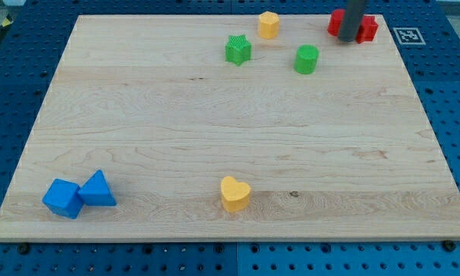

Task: Move the green circle bottom right to the green star

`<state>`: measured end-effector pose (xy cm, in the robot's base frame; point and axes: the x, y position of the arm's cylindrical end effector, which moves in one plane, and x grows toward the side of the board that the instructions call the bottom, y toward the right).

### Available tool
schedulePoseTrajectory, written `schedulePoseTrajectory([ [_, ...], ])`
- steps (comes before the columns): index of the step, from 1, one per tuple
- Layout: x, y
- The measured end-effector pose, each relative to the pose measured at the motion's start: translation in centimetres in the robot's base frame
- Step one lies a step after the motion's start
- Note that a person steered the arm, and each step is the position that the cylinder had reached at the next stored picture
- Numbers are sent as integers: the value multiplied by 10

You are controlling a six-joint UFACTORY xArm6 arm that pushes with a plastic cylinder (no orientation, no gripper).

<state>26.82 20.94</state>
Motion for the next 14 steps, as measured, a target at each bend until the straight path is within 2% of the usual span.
schedulePoseTrajectory([
  [2,10,-10],
  [3,42,-33],
  [4,45,-37],
  [5,42,-37],
  [6,11,-43],
  [8,1,-131],
  [9,9,-146],
  [10,25,-141],
  [12,46,-59],
  [14,91,-47],
])
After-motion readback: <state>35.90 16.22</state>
